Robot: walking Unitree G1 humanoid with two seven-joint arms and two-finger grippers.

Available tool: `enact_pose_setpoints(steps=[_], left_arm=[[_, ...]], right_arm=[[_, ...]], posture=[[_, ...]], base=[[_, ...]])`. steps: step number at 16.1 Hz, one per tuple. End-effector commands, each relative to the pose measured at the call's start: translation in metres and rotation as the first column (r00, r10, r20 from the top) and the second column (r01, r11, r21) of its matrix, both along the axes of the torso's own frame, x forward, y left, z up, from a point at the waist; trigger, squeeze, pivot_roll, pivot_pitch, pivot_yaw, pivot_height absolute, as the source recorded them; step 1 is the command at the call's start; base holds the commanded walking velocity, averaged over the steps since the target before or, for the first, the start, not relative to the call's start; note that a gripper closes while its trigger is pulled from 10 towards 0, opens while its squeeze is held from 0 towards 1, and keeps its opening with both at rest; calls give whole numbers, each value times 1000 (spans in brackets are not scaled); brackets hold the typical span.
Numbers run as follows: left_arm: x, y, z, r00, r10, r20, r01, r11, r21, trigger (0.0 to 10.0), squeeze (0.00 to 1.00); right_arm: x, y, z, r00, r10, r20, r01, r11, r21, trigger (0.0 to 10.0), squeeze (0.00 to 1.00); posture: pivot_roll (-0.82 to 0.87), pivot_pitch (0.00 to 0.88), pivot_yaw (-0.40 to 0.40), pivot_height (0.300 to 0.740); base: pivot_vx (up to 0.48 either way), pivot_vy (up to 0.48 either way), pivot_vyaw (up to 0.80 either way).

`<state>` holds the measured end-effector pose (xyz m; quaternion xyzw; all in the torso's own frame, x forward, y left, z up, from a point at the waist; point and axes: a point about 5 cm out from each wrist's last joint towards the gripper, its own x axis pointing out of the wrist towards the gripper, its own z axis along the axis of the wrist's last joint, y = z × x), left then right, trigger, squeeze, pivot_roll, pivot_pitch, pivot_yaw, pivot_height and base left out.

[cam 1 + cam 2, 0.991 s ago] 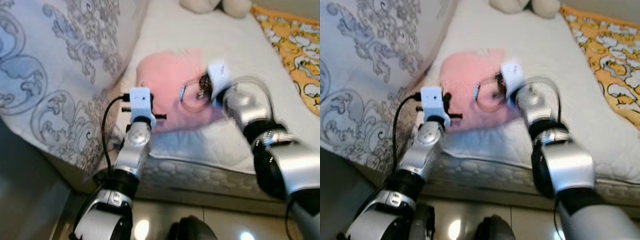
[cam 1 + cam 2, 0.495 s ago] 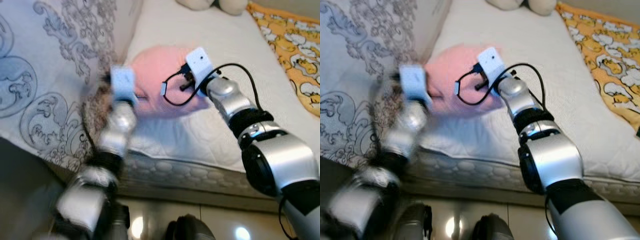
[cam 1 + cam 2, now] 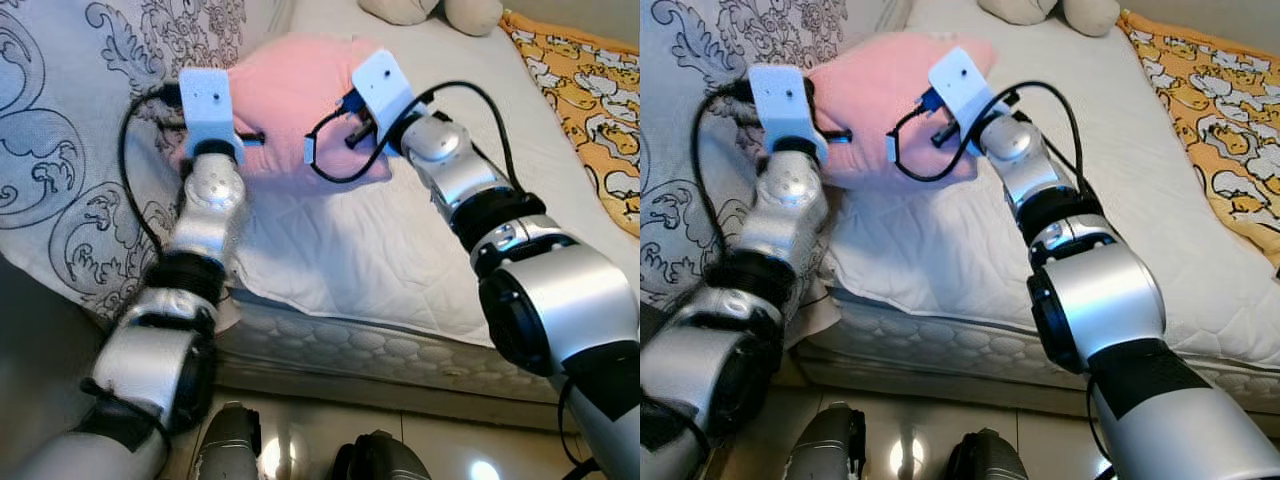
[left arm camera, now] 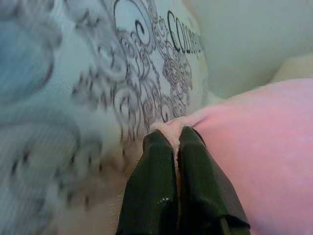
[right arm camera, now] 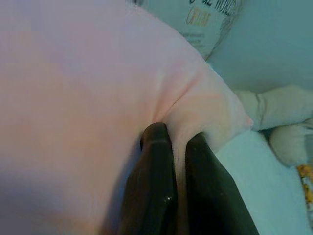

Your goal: Clean up the room

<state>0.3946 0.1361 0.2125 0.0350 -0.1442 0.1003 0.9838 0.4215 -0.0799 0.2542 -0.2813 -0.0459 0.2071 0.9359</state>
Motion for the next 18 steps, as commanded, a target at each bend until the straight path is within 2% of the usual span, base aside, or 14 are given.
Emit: enact_pose_setpoints(steps=[1, 3, 4, 5, 6, 8, 11, 14, 18], left_arm=[[-6, -11, -11, 1000, -5, -4, 5, 1000, 10, 10000, 0], [-14, -28, -28, 998, -48, -38, 48, 999, 12, 10000, 0], [-27, -51, -47, 992, -99, -82, 101, 995, 16, 10000, 0], [-31, -59, -53, 988, -116, -101, 118, 993, 14, 10000, 0], [-39, -76, -61, 981, -149, -127, 153, 988, 24, 10000, 0], [-49, -99, -64, 970, -210, -125, 214, 976, 25, 10000, 0], [-49, -102, -63, 962, -233, -142, 239, 971, 24, 10000, 0], [-52, -114, -63, 945, -281, -169, 286, 958, 4, 10000, 0], [-49, -107, -61, 947, -273, -168, 273, 962, -23, 10000, 0]], right_arm=[[2, -7, 13, 999, -12, 48, 12, 1000, -14, 10000, 0], [-1, -5, -4, 1000, 15, -6, -15, 1000, 1, 10000, 0], [-5, -8, -35, 995, 29, -95, -29, 1000, -3, 10000, 0], [-8, -9, -47, 991, 34, -129, -35, 999, -4, 10000, 0], [-13, -14, -67, 982, 37, -185, -39, 999, -7, 10000, 0], [-19, -27, -91, 969, 7, -249, -13, 1000, -23, 10000, 0], [-22, -36, -101, 962, -17, -274, 6, 999, -40, 10000, 0], [-21, -43, -101, 960, -29, -280, 20, 999, -36, 10000, 0], [-20, -43, -95, 966, -18, -259, 13, 1000, -22, 10000, 0]], posture=[[185, 49, -169, 697], [195, 58, -173, 697], [204, 69, -177, 697], [204, 69, -177, 697], [210, 81, -181, 697], [211, 83, -181, 697], [194, 79, -170, 697], [181, 72, -166, 697], [180, 67, -163, 697]], base=[[0, 0, 0], [0, 0, 0], [0, 0, 0], [0, 0, 0], [0, 0, 0], [0, 0, 0], [0, 0, 0], [0, 0, 0], [0, 0, 0]])
